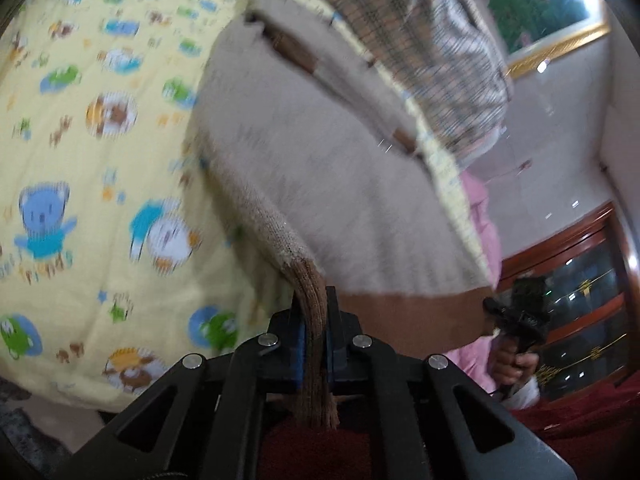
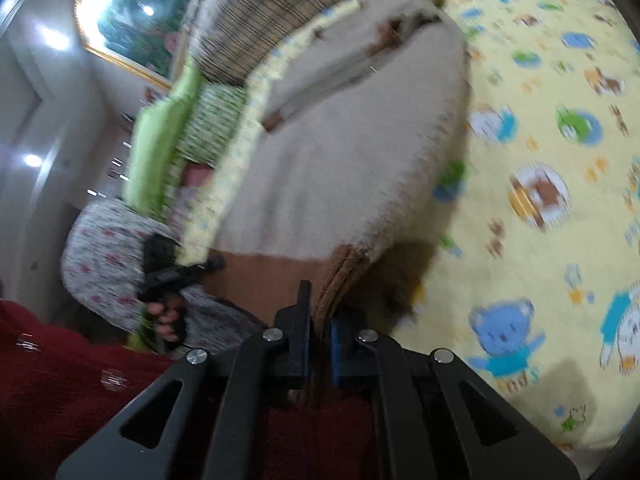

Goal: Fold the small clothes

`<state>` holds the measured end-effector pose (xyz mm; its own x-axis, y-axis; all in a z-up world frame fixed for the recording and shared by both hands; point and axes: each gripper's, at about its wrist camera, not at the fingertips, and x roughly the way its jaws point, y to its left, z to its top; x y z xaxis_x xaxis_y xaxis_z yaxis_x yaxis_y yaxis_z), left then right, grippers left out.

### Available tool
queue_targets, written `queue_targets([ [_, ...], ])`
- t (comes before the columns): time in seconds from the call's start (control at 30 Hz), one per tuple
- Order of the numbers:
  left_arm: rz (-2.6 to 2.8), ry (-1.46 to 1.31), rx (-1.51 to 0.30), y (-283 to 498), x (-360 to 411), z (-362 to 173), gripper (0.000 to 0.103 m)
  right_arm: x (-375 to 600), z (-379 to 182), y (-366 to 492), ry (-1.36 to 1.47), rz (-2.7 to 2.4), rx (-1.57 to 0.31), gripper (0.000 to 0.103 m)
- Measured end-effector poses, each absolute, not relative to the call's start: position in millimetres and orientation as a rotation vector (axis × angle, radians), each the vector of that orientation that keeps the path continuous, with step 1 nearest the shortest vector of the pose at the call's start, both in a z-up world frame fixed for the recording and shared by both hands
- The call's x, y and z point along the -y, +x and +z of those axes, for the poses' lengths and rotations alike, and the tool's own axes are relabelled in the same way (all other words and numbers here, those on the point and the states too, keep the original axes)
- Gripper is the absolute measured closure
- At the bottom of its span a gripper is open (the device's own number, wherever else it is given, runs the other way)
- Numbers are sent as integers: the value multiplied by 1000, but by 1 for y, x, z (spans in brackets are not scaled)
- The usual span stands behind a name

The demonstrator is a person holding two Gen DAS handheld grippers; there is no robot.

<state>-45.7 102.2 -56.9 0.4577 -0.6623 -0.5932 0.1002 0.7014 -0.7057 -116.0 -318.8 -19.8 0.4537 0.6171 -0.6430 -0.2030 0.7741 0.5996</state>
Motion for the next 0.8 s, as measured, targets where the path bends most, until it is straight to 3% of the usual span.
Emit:
queue_targets([
  [0.2, -538, -694, -836, -4, -113, -15, 98, 320, 18, -84, 521, 593, -835, 95],
  [0.5, -551, -670, -593, 122, -119, 56, 98, 328, 71, 29, 530, 583, -640, 95],
  [0.8, -510, -643, -614, 254, -112, 48, 98, 357, 84, 155, 560, 458, -601, 95],
])
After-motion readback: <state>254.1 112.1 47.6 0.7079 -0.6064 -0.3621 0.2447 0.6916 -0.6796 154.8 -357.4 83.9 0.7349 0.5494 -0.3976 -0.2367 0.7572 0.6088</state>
